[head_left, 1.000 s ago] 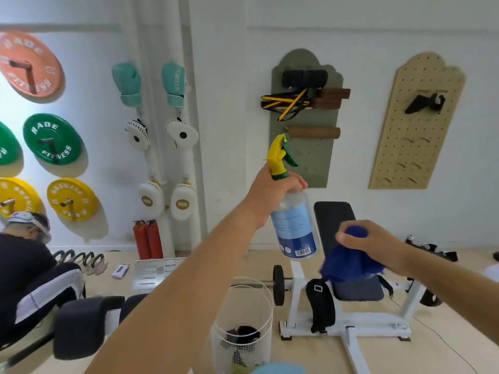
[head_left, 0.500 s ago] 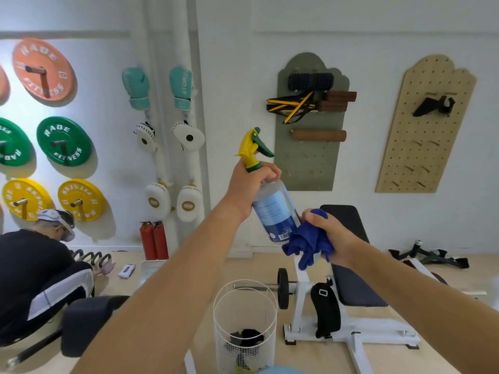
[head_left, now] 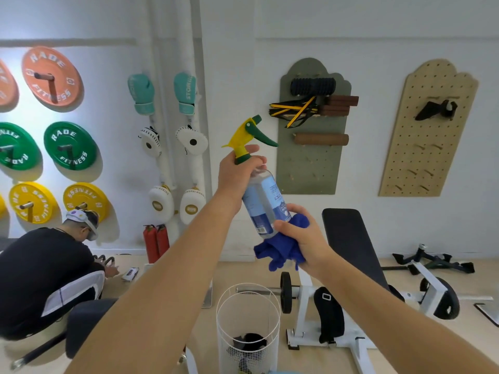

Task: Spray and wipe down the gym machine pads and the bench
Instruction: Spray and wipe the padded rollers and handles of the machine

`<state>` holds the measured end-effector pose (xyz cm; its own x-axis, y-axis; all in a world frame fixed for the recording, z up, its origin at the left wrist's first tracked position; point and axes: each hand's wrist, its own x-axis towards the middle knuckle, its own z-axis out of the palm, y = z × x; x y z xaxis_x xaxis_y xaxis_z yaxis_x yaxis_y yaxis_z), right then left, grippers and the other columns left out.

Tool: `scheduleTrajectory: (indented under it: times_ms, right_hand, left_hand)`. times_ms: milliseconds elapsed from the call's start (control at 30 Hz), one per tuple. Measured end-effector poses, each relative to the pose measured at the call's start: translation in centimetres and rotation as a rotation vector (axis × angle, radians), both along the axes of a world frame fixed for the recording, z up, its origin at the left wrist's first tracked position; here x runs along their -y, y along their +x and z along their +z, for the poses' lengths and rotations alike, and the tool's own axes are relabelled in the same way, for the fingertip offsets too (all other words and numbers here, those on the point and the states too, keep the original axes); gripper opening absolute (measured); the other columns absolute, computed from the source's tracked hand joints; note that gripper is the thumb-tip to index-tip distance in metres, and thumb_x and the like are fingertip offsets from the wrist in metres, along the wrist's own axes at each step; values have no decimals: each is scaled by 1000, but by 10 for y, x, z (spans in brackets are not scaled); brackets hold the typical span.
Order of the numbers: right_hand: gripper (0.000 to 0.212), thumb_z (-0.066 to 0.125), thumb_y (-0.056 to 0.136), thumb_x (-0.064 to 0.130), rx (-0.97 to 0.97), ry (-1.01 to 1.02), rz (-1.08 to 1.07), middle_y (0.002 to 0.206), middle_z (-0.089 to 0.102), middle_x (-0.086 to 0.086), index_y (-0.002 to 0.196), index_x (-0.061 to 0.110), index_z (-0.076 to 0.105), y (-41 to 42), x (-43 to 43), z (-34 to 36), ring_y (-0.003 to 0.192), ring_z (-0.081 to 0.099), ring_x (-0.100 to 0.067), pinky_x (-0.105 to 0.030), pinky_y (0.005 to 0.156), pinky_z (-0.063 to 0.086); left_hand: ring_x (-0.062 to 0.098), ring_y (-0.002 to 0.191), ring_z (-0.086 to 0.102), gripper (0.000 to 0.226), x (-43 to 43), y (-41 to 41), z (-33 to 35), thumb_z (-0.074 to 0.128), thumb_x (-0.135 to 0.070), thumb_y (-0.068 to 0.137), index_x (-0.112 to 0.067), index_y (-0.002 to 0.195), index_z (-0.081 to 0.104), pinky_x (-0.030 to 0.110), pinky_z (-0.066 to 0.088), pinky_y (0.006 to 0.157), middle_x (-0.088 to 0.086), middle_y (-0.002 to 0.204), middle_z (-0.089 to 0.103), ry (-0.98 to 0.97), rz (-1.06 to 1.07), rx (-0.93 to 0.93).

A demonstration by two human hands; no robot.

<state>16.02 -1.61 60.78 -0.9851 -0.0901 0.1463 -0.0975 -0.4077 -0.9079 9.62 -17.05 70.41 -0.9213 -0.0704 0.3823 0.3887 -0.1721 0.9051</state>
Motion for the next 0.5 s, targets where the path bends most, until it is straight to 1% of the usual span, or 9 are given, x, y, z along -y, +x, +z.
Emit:
scheduleTrajectory:
  times_ms: [67, 100, 133, 167, 233, 300, 367, 433, 500]
  right_hand:
    - [61, 87, 73, 10, -60, 107, -160, 119, 66, -13, 121, 20, 52, 4, 16, -1, 91, 74, -28, -43, 68, 62]
    - [61, 87, 73, 10, -93, 160, -242, 118, 65, -8, 120, 22, 51, 7, 25, -2, 91, 74, -22, -40, 66, 62]
    - [62, 88, 73, 10, -127, 212, -323, 117, 63, -2, 120, 23, 50, 9, 34, -4, 91, 73, -14, -32, 63, 61]
    - [65, 88, 72, 10, -161, 258, -390, 117, 60, 3, 121, 24, 48, 11, 44, -7, 91, 71, -8, -24, 63, 59]
    - [67, 87, 74, 9, -207, 298, -427, 120, 57, 9, 123, 26, 45, 11, 62, -12, 93, 67, 0, -18, 65, 56]
    - [65, 84, 77, 9, -245, 297, -379, 124, 56, 8, 126, 26, 44, 9, 73, -15, 98, 66, 0, -20, 68, 57]
    - [60, 80, 83, 13, -251, 246, -286, 127, 59, 3, 130, 25, 45, 6, 77, -12, 104, 68, -9, -27, 71, 60]
    - [55, 76, 85, 19, -235, 166, -161, 124, 65, -3, 132, 24, 48, 2, 78, -6, 104, 71, -19, -31, 73, 60]
    - [60, 77, 80, 24, -187, 120, -35, 121, 69, -7, 134, 24, 51, -3, 86, 0, 103, 72, -25, -36, 75, 60]
  left_hand:
    - [26, 87, 73, 18, -2, -3, -5, 71, -21, 81, -19, 99, 68, 41, 59, 81, 9, 97, 77, -26, 82, 84]
    - [25, 83, 72, 20, -1, -4, -8, 71, -24, 81, -15, 99, 68, 38, 59, 76, 9, 96, 76, -47, 113, 127]
    - [25, 79, 71, 22, -1, -5, -10, 70, -26, 82, -11, 99, 69, 37, 58, 72, 9, 92, 75, -62, 129, 164]
    - [23, 76, 71, 22, 1, -6, -11, 69, -27, 85, -9, 97, 70, 37, 59, 72, 8, 90, 76, -60, 124, 189]
    - [21, 74, 72, 18, 11, -7, -9, 69, -28, 89, -10, 87, 72, 40, 60, 80, 5, 87, 79, -27, 93, 189]
    - [19, 73, 72, 17, 25, -7, -4, 69, -28, 91, -13, 82, 71, 38, 59, 82, 2, 85, 79, -29, 83, 156]
    - [18, 73, 71, 16, 44, -6, -1, 67, -26, 93, -13, 84, 70, 36, 58, 80, 1, 87, 79, -32, 70, 125]
    - [17, 74, 71, 15, 62, -7, 0, 66, -26, 94, -12, 90, 69, 36, 58, 80, 1, 89, 79, -5, 32, 114]
    - [17, 73, 72, 14, 83, -7, 0, 66, -25, 94, -11, 94, 67, 36, 58, 78, 2, 90, 79, 41, -9, 103]
